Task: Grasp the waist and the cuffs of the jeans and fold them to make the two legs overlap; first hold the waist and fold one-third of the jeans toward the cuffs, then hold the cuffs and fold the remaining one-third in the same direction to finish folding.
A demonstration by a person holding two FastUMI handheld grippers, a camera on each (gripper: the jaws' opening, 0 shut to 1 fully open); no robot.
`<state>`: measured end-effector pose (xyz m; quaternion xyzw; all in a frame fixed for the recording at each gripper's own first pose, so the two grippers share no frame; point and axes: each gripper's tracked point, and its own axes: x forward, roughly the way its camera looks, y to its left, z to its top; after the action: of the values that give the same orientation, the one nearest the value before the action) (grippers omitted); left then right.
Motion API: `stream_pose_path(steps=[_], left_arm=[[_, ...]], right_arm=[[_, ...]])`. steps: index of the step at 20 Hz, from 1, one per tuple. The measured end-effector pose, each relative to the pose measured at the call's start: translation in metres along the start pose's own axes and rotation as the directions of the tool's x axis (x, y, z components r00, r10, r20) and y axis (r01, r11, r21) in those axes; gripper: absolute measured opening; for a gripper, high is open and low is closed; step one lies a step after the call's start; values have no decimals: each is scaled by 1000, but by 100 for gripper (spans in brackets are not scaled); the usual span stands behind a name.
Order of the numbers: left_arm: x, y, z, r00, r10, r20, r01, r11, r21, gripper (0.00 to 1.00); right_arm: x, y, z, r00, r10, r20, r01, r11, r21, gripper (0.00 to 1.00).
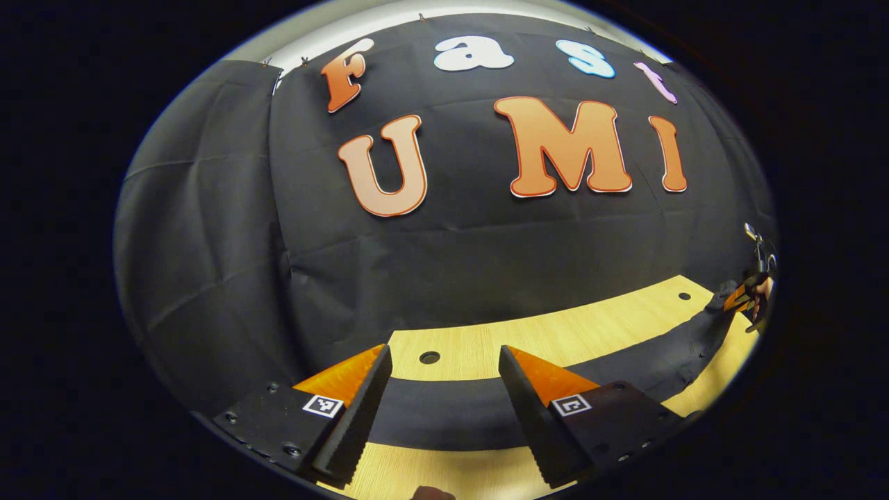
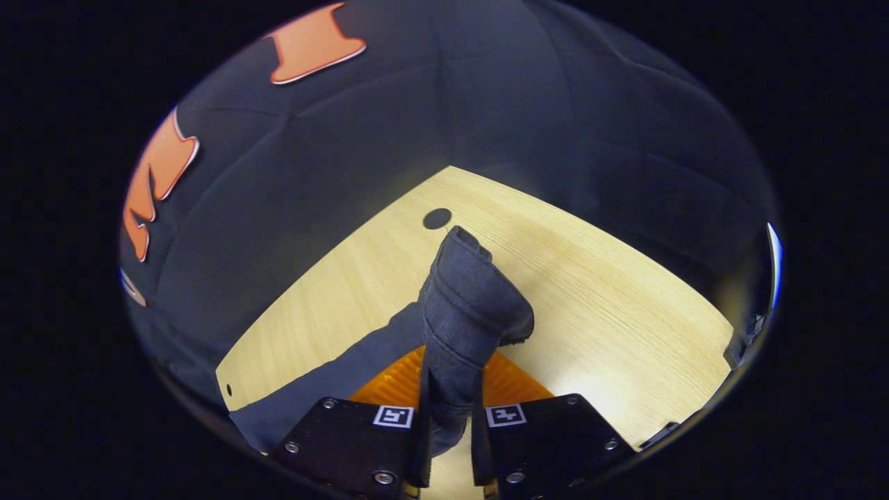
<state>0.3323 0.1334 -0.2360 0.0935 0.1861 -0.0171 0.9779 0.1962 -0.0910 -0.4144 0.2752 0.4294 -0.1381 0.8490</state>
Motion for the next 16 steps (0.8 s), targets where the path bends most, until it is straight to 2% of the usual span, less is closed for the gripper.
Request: stream_pose_path(steps=[4,7,11,12,16], left_arm=[[-6,8,-5,1000,11,7,-11,1000,2,93],[-8,14,-14,1000,17,0,-17,1000,3,93],[-13,25,-27,999,28,-17,-28,1000,-5,93],[-14,30,-29,999,31,-23,-31,999,-8,95],[-14,51,-43,997,61,-46,-62,998,-29,93]], right_arm=[[1,7,6,996,87,37,-84,994,-67,23],[2,11,12,988,140,59,-130,979,-159,24],[5,16,15,975,218,36,-203,947,-247,24],[7,17,16,971,237,27,-221,939,-264,24],[11,25,26,956,292,-15,-281,905,-320,23]])
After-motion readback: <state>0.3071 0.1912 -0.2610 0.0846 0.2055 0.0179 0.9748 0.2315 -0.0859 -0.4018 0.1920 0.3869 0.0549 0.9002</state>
